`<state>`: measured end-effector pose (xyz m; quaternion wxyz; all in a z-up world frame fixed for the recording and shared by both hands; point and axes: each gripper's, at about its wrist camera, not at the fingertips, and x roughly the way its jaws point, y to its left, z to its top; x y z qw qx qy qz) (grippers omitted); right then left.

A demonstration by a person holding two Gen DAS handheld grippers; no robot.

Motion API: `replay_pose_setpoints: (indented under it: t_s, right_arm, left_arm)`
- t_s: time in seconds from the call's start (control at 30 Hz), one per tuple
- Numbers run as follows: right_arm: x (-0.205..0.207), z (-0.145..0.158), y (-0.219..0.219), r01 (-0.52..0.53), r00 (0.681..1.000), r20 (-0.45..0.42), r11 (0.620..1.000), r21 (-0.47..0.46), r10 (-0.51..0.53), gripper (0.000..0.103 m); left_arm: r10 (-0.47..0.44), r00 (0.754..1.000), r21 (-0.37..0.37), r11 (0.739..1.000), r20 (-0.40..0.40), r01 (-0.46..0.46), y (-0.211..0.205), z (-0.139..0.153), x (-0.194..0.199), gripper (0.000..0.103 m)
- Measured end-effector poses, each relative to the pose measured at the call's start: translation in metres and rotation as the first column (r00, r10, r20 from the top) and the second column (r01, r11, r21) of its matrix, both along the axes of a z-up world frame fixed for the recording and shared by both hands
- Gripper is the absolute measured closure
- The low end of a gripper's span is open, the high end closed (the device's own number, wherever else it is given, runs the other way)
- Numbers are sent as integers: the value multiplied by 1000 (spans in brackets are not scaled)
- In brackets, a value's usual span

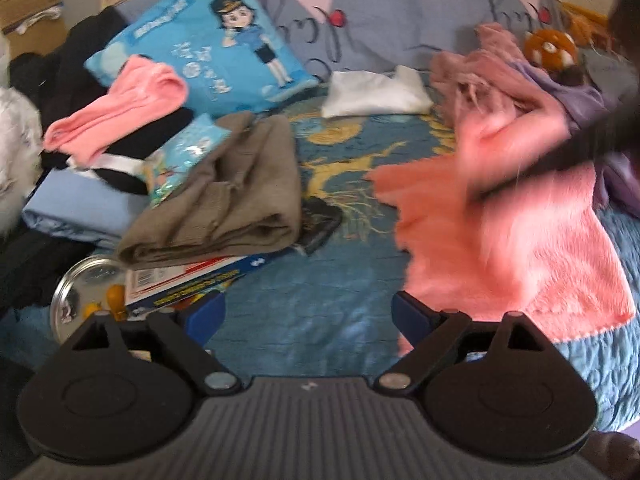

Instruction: Fold towel

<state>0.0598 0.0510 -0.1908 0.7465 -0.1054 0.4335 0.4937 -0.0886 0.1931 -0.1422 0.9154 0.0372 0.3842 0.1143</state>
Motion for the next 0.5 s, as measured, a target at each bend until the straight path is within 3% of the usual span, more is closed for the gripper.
replay_pose_setpoints:
  t_s: [0.1, 0.17, 0.33, 0.5]
  right_arm:
    - [-18, -35, 13, -12, 1000, 11, 996, -89, 13, 101]
    - [-25, -42, 9, 12, 1000, 17, 997, -76, -10, 101]
    - [-33, -19, -7, 64, 996, 68, 998, 26, -65, 101]
    - [-38, 4, 5, -40, 998, 62, 993, 114, 33, 101]
  left_arm:
    - [41, 999, -35, 999, 16, -41, 16, 1, -3, 11]
    - [69, 997, -55, 996, 21, -68, 25, -1, -5, 11]
    - [130, 991, -103, 987, 28, -126, 41, -3, -5, 11]
    - [165, 986, -110, 981, 30, -161, 48, -5, -3, 11]
